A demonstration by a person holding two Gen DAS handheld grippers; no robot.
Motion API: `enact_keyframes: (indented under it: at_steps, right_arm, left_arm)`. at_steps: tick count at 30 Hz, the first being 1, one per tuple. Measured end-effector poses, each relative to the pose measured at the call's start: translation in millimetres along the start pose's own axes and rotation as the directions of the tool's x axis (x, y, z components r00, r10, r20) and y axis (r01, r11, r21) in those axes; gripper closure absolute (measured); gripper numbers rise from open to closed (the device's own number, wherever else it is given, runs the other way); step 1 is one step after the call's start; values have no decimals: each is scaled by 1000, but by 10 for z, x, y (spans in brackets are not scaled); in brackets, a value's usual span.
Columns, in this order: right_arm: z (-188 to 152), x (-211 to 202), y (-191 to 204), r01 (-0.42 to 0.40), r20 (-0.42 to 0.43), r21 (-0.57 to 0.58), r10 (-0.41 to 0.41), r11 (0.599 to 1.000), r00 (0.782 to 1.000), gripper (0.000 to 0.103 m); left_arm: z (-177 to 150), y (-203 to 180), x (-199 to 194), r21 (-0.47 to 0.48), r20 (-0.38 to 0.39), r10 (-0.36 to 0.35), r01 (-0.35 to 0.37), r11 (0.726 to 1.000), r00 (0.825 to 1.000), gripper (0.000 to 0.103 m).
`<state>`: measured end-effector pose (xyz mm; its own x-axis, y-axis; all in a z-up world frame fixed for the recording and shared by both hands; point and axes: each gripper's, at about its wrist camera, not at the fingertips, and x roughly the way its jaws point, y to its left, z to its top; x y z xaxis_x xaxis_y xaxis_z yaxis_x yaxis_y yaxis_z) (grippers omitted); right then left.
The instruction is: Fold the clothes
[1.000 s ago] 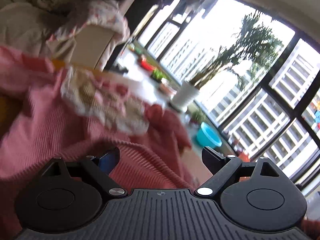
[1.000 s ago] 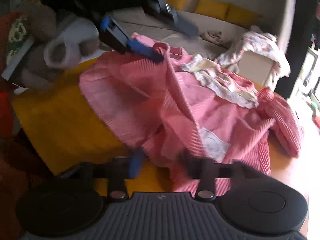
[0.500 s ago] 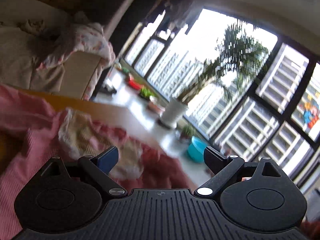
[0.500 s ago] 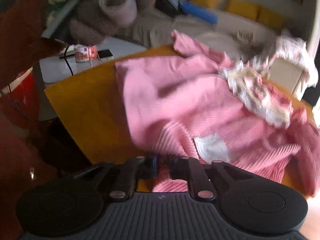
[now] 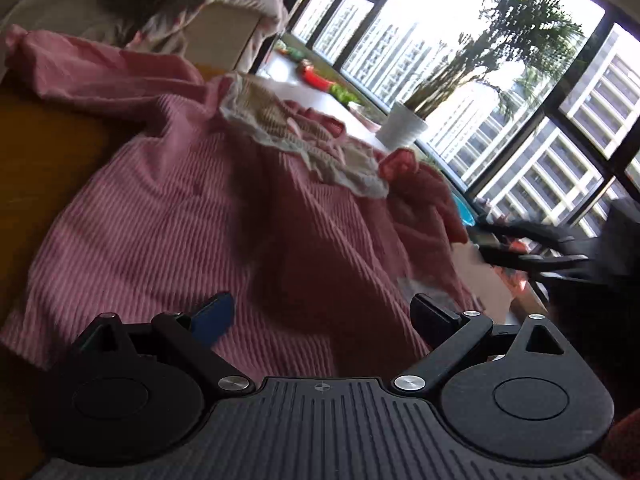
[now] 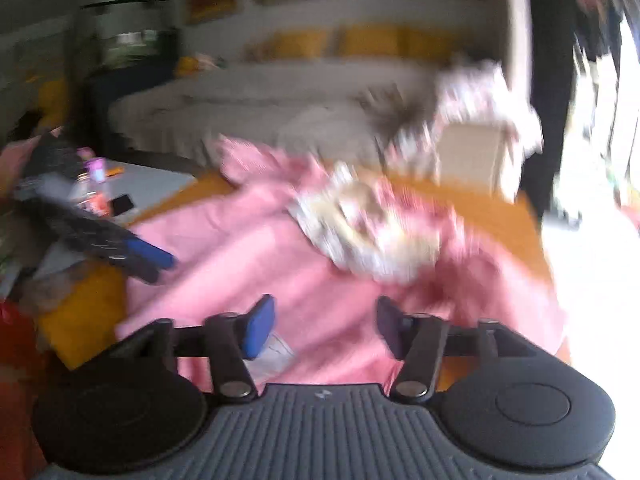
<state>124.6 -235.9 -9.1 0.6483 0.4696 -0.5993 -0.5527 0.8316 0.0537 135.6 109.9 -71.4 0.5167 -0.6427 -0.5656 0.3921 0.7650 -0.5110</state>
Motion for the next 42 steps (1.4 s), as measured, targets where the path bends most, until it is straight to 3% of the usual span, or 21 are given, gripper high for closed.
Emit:
enact_keyframes:
  at_steps: [3, 6, 10, 13, 16, 18, 20, 22, 24, 26, 32, 36, 39, 41, 42]
  right_arm:
    - [-36, 443, -140, 23, -94, 52, -18, 998, 995, 66]
    - [73, 645, -198, 71, -83, -32, -74, 997, 994, 68]
    - [220, 817, -320, 141, -87, -76, -147, 987, 985, 65]
    - [283, 572, -429, 150, -34, -30, -151, 988, 988, 62]
    - [296, 224, -512, 159, 34, 21, -160, 987, 987, 49]
    - [284, 14, -526, 157, 59, 49, -160, 986, 985, 46]
    - [305, -60, -528, 115, 65, 94, -122, 989, 990, 32]
    - [402, -14, -511, 55, 74, 137, -66, 989, 995, 31]
    - [568, 131, -436, 17, 79, 120, -26, 993, 997, 35]
    - [775, 353, -323, -14, 72, 61, 9, 998, 997, 57]
    - [1308, 1483, -138, -55, -38, -32, 54, 998, 998, 57]
    - [1378, 2142, -237, -39, -83, -7, 38, 999, 996, 57]
    - [1329, 2393, -286, -104, -124, 22, 106, 994, 987, 57]
    - [1294, 2374, -162, -118, -113, -49, 112, 992, 987, 87]
    - [1292, 2322, -74, -107, -90, -104, 98, 989, 991, 94]
  left_arm:
    - [-22, -42, -71, -26, 10, 0, 1, 1000, 1000, 5]
    - [-115, -163, -100, -32, 5, -15, 15, 999, 1000, 5]
    - [-285, -442, -14, -26, -39, -113, 112, 993, 993, 5]
    - [-327, -620, 1, -3, -74, -128, 128, 992, 989, 5]
    - [-248, -649, -124, 9, -43, -166, 166, 986, 985, 5]
    - [-122, -629, -207, 28, 2, -148, 148, 989, 989, 4]
    - [36, -555, -237, 15, 48, -114, 113, 993, 992, 3]
    - [186, -449, -228, -18, 96, -65, 67, 998, 993, 2]
    - [310, -327, -181, -45, 118, -26, 31, 998, 993, 2]
    - [387, -208, -119, -68, 117, 1, 7, 998, 993, 2]
    - [373, -29, 47, -65, 30, 12, -10, 998, 999, 2]
    - [221, 67, 29, -72, 0, -30, 29, 997, 1000, 2]
    - [170, 136, -22, -95, 16, -69, 70, 993, 997, 2]
    - [162, 202, -34, -128, 30, -99, 102, 987, 995, 2]
    - [158, 231, -41, -142, 38, -112, 117, 983, 993, 2]
